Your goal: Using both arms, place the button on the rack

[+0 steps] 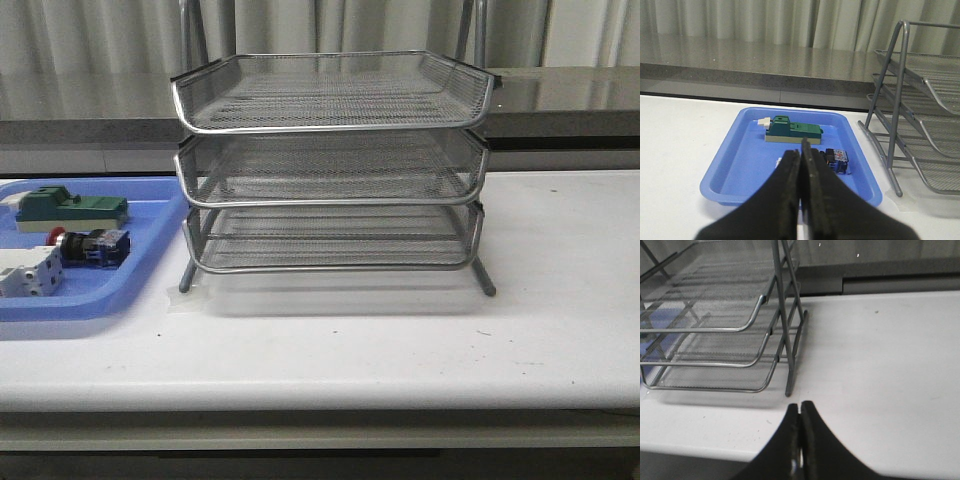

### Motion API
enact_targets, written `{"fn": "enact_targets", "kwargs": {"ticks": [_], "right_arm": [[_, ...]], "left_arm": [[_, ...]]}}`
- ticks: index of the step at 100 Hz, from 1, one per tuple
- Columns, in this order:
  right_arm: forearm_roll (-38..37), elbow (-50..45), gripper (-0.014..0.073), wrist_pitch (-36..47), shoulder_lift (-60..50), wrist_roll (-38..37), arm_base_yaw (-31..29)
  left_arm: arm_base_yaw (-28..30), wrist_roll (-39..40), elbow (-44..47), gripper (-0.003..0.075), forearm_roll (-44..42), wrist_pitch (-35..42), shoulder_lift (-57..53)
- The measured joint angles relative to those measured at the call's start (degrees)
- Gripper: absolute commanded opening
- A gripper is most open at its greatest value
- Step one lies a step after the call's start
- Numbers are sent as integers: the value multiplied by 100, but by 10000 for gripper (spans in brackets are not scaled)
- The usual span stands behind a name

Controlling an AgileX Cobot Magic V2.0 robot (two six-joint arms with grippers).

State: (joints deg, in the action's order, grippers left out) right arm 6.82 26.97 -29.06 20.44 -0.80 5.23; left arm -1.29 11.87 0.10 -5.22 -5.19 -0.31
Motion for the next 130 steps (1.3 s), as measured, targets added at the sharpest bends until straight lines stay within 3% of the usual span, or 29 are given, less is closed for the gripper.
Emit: {"fn": "enact_targets", "kwargs": {"ticks": [18, 53, 65, 82, 89, 103, 130], "right_arm": [[523, 718, -60, -770, 1052, 0, 0], [2060, 783, -33, -605, 2497, 0, 0], [2628, 786, 92, -334, 2999, 0, 0], [3343, 796, 384, 14, 3721, 267, 0], [3693, 796, 423, 161, 4005, 534, 0], [4741, 798, 402, 490, 4575, 1311, 0], [7581, 969, 388, 678, 5746, 4024, 0]], "left_arm": [[0, 0, 0, -20, 0, 0, 0], [0, 0, 0, -20, 0, 0, 0], [0, 0, 0, -20, 0, 0, 0], [0, 0, 0, -20, 0, 0, 0], [0, 0, 0, -20, 0, 0, 0], [0, 0, 0, -20, 0, 0, 0], [0, 0, 0, -20, 0, 0, 0]]}}
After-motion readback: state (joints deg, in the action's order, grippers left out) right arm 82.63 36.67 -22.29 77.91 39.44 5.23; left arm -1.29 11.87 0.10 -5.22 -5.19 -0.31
